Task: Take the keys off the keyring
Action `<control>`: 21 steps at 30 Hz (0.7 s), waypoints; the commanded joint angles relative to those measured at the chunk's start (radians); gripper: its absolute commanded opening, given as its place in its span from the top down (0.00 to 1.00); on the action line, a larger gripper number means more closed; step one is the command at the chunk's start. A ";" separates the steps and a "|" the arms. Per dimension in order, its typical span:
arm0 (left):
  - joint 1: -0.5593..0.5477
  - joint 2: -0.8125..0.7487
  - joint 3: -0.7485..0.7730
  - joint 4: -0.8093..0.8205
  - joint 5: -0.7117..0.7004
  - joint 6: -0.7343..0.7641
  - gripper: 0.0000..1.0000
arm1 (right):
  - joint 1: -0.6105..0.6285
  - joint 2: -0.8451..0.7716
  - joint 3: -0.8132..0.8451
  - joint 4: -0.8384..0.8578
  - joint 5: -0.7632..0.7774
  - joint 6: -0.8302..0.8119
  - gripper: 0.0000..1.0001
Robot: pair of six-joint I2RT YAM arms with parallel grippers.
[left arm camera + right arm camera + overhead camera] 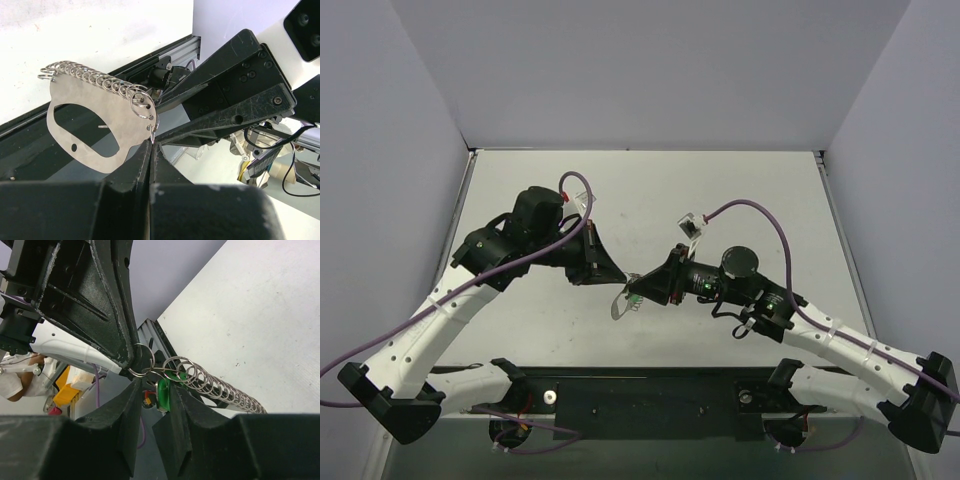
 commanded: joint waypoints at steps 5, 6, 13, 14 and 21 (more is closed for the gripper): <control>0.006 -0.036 0.013 0.056 0.026 -0.012 1.00 | 0.001 0.019 0.061 0.044 -0.002 -0.024 0.82; 0.007 -0.037 0.011 0.056 0.027 -0.012 1.00 | 0.001 0.019 0.061 0.044 0.001 -0.024 0.83; 0.006 -0.040 0.008 0.044 0.023 0.000 1.00 | 0.001 0.008 0.073 -0.001 0.009 -0.046 0.98; 0.006 -0.039 0.010 0.039 0.015 0.003 1.00 | 0.001 0.008 0.076 -0.028 0.009 -0.058 0.99; 0.006 -0.037 0.005 0.013 0.004 0.023 1.00 | 0.003 0.000 0.136 -0.189 0.024 -0.136 1.00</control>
